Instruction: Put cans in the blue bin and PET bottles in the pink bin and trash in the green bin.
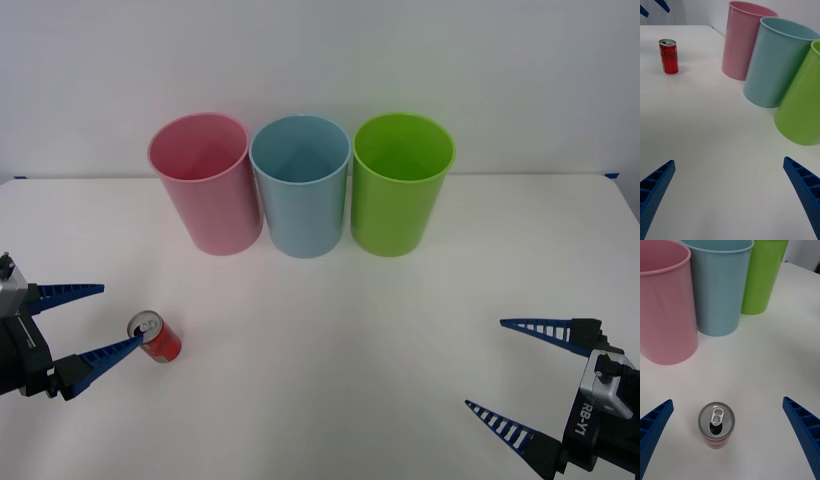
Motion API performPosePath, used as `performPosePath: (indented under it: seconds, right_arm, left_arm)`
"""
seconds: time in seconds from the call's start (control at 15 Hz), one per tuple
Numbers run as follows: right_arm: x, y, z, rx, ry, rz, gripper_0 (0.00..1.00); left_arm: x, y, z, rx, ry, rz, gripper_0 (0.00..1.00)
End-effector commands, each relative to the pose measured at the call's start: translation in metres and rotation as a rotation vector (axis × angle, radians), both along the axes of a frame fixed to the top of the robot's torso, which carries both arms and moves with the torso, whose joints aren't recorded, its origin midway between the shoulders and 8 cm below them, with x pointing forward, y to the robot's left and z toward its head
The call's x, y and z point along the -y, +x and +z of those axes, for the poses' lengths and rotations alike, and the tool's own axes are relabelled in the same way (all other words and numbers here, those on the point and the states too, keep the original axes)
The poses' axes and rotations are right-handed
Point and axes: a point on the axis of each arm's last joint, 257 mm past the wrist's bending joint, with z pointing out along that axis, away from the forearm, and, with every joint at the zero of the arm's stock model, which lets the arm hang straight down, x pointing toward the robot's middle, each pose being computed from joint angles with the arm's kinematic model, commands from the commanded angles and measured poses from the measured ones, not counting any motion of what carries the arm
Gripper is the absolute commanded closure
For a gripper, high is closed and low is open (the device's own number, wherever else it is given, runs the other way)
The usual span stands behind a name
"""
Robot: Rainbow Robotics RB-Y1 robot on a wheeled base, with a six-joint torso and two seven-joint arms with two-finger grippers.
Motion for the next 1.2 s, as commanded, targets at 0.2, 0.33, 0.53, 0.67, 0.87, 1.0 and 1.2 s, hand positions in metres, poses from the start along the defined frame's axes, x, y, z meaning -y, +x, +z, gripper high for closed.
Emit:
performPosePath:
  seconds: [0.2, 0.33, 0.53, 0.67, 0.87, 1.0, 1.2]
  right_arm:
    - [0.0, 0.0, 0.0, 0.0, 0.0, 0.0, 0.0]
    - [0.0, 0.0, 0.0, 0.0, 0.0, 0.0, 0.0]
    - [0.0, 0.0, 0.0, 0.0, 0.0, 0.0, 0.0]
    - [0.0, 0.0, 0.0, 0.0, 0.0, 0.0, 0.0]
    - [0.0, 0.0, 0.0, 0.0, 0.0, 0.0, 0.0]
    - [0.0, 0.0, 0.0, 0.0, 0.0, 0.0, 0.0]
    - [0.0, 0.0, 0.0, 0.0, 0.0, 0.0, 0.0]
  left_arm:
    - [0.0, 0.0, 0.0, 0.0, 0.0, 0.0, 0.0]
    - [0.0, 0.0, 0.0, 0.0, 0.0, 0.0, 0.0]
    - [0.0, 0.0, 0.0, 0.0, 0.0, 0.0, 0.0]
    - [0.0, 0.0, 0.0, 0.0, 0.0, 0.0, 0.0]
    - [0.0, 0.0, 0.0, 0.0, 0.0, 0.0, 0.0]
    - [0.0, 0.0, 0.0, 0.0, 0.0, 0.0, 0.0]
    - [0.0, 0.0, 0.0, 0.0, 0.0, 0.0, 0.0]
